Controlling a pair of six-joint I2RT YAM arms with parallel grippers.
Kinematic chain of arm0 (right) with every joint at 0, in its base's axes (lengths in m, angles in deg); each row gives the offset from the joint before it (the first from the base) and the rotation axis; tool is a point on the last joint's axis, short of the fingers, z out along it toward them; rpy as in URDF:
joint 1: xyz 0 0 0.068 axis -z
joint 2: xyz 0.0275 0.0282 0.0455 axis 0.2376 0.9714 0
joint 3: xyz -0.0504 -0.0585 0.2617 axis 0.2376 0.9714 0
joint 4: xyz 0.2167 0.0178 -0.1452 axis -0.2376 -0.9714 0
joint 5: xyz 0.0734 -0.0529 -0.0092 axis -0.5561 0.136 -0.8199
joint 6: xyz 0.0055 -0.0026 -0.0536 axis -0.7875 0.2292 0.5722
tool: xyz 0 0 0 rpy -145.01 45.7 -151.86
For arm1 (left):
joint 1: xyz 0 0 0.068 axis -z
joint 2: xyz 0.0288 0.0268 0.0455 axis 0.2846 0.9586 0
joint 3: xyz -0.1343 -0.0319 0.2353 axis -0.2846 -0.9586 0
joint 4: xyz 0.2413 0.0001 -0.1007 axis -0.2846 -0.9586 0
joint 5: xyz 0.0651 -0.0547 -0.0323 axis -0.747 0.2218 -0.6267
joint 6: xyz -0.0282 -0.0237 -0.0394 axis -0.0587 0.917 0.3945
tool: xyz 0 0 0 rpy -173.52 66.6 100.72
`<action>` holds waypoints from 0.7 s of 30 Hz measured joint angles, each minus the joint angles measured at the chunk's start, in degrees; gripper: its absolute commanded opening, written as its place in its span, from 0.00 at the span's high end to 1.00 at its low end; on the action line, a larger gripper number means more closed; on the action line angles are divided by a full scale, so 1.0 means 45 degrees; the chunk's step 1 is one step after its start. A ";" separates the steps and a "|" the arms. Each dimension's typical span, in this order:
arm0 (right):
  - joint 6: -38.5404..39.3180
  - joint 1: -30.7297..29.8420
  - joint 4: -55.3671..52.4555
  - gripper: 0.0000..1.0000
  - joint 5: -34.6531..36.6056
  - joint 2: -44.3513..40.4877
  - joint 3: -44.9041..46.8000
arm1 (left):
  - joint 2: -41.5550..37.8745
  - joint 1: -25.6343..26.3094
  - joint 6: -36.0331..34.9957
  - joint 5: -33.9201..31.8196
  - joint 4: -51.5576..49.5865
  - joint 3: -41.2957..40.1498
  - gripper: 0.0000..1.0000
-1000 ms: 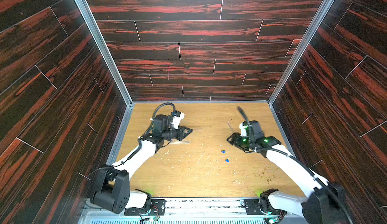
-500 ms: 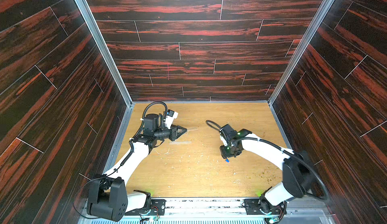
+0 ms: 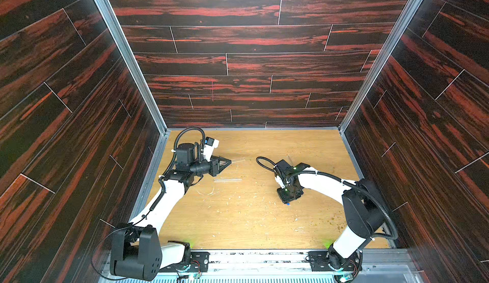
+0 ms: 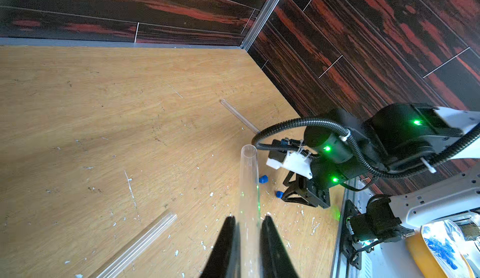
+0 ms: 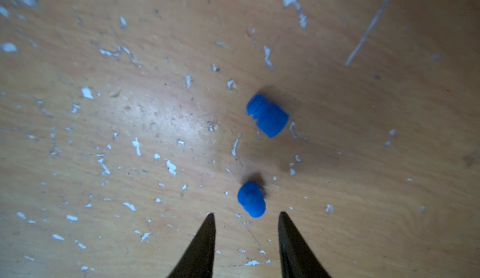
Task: Insert stoppers into test tubes
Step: Pick up the stopper from the center of the board.
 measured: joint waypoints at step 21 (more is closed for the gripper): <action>0.0199 0.0000 0.0053 0.72 0.0364 0.1078 -0.0243 | 0.0000 -0.0087 0.0000 0.0015 0.0000 0.0000 1.00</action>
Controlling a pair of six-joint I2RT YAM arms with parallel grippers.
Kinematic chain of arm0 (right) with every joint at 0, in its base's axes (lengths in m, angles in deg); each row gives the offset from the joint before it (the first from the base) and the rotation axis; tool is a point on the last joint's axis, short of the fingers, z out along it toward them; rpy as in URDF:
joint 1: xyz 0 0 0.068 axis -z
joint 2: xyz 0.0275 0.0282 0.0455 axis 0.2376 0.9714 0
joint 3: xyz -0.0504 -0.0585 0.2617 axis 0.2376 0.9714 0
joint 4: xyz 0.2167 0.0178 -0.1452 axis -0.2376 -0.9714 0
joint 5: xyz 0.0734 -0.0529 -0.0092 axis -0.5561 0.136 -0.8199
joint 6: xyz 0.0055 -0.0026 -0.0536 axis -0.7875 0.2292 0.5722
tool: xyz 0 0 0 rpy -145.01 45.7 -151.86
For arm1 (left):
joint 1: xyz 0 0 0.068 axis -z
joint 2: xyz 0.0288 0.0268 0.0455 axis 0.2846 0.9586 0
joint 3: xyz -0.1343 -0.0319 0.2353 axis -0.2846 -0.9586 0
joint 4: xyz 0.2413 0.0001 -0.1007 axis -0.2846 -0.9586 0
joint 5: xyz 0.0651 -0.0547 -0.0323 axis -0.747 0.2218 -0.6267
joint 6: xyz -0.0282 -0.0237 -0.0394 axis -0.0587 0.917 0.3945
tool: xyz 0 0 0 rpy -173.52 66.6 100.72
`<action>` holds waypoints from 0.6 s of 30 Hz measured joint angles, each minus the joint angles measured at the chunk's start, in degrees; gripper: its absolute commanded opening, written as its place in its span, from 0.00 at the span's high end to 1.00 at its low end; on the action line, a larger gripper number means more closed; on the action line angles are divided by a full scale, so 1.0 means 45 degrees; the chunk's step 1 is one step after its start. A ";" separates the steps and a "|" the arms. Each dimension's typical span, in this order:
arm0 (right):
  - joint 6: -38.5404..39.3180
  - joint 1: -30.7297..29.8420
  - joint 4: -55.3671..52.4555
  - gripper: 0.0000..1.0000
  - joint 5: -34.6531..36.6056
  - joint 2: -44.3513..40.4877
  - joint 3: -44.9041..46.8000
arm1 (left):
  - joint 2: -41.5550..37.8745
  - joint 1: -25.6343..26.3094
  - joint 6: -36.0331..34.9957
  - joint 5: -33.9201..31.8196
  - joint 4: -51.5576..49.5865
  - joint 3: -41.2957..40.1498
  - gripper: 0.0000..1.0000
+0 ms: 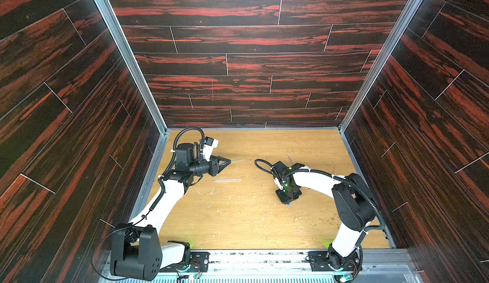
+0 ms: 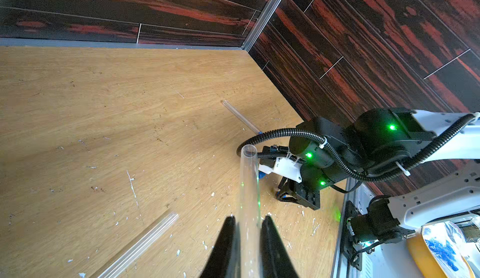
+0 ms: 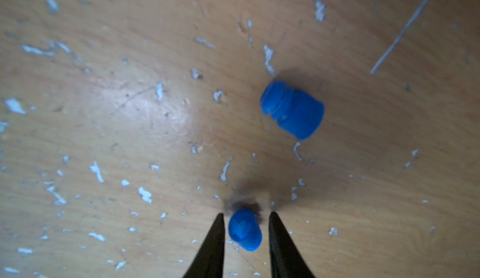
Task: Insert stoppers into test tubes
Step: Pick up the stopper from the center of the board.
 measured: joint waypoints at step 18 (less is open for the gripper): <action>0.0029 -0.0010 -0.0005 0.76 0.0068 0.0267 -0.0063 | 0.0000 -0.0024 0.0000 0.0000 0.0000 0.0000 1.00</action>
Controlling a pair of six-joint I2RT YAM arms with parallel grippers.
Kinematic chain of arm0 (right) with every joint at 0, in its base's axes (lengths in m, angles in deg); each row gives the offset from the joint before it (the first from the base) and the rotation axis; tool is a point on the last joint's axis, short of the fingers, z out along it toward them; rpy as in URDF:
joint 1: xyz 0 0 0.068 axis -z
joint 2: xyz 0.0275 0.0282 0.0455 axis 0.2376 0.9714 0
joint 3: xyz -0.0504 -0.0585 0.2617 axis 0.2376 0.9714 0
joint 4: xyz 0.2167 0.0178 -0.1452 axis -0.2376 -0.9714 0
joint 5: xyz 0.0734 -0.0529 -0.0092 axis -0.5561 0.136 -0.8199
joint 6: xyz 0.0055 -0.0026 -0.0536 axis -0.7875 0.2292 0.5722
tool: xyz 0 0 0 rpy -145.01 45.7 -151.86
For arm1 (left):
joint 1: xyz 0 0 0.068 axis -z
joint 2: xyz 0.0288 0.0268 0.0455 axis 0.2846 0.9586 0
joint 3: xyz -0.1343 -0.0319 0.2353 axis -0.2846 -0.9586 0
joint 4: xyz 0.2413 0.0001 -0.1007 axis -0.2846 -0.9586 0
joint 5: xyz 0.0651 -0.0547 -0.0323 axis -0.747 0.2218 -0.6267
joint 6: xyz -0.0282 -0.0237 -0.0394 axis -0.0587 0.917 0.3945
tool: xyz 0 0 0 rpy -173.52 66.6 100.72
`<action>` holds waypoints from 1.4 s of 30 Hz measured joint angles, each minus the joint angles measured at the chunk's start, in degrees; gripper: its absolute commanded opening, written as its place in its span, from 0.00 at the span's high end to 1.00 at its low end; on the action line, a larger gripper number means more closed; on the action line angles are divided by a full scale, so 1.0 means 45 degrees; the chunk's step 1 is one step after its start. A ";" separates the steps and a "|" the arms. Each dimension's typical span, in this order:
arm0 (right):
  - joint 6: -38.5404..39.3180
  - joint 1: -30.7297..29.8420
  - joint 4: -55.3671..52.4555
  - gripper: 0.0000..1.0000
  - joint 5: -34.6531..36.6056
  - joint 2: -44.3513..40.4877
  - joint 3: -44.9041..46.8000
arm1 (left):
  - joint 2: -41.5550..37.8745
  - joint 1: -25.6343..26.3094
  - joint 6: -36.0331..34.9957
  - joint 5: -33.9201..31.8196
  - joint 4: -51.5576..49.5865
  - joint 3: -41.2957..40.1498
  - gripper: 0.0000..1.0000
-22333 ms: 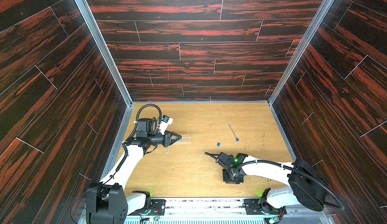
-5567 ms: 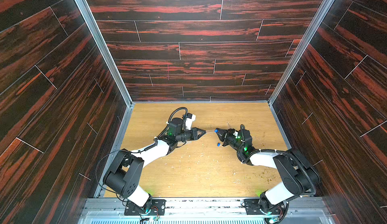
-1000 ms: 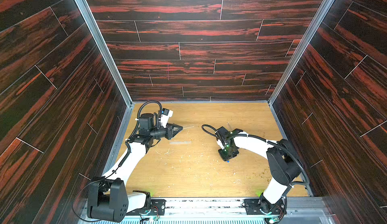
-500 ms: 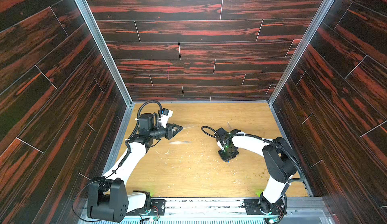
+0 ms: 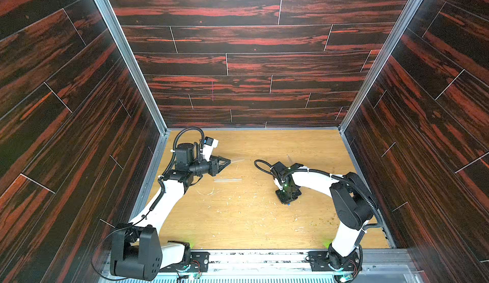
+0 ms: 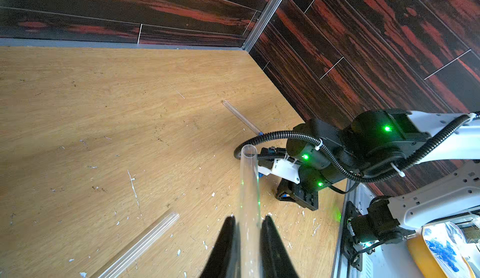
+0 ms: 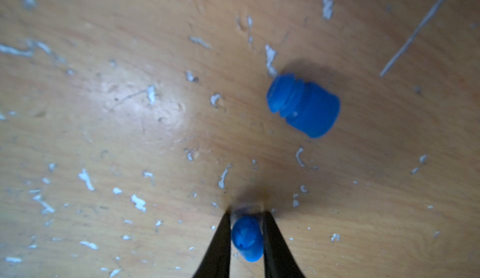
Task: Insert stoppers into test tubes
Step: Pick up the stopper from the center of the board.
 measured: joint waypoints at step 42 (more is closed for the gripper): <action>-0.9840 0.4231 0.8675 0.82 -0.7956 -0.5372 0.3201 | 0.1151 0.0631 0.3823 -0.0899 0.4483 -0.0860 1.00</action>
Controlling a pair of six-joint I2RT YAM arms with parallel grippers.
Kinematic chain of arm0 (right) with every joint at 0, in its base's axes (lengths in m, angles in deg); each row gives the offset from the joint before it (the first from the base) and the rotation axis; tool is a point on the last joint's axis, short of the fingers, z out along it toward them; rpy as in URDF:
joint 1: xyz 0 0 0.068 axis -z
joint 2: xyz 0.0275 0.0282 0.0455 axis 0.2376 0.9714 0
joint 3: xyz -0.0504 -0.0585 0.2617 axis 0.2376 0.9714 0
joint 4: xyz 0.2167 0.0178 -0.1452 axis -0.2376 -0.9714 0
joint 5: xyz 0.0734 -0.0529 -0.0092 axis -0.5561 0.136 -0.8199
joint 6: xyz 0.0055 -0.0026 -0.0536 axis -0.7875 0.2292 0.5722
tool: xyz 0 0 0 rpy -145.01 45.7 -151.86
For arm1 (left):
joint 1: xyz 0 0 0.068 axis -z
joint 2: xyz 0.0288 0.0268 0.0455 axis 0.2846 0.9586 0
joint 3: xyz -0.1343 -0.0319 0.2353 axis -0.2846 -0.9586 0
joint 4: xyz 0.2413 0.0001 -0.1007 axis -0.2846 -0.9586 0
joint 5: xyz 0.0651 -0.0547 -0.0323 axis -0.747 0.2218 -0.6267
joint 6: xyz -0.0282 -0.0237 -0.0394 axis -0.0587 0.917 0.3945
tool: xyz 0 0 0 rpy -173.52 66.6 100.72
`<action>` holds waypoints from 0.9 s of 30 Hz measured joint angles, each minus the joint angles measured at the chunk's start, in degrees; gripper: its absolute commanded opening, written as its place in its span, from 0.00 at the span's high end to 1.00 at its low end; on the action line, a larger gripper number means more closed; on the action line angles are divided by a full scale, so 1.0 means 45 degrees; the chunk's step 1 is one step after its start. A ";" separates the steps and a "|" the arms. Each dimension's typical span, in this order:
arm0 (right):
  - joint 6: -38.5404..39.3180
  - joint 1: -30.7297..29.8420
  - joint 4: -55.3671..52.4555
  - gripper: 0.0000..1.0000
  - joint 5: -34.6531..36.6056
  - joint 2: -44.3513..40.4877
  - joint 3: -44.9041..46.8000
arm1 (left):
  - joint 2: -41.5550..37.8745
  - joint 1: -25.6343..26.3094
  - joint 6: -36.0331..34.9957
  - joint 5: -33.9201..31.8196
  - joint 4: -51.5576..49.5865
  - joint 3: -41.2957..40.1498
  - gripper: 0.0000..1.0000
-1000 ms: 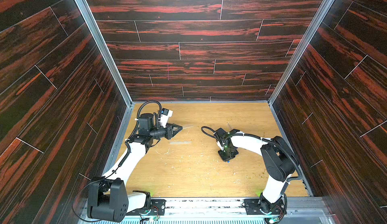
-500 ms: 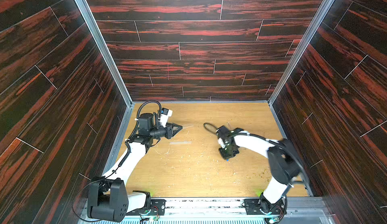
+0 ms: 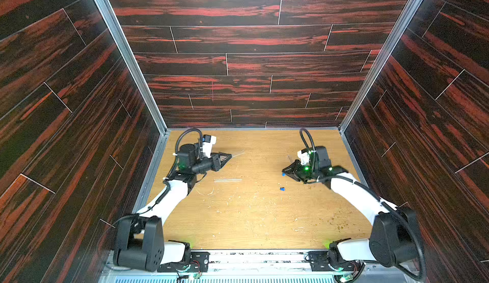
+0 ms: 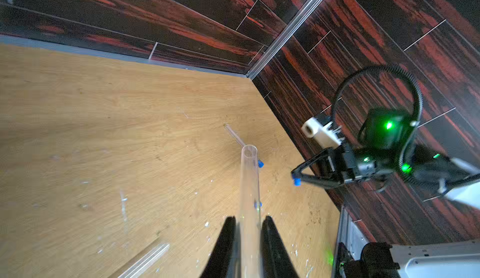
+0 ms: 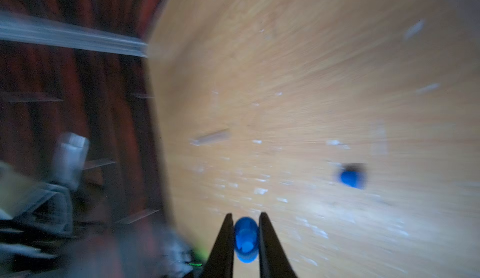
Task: Insert stoppers into test tubes
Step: Pick up the stopper from the center of the board, then insert the stopper into the test tube.
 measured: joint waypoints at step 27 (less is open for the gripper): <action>-0.9918 -0.1851 1.0710 0.84 0.1515 0.1923 0.2608 | 0.2030 0.2642 0.2395 -0.1044 0.1083 0.0340 1.00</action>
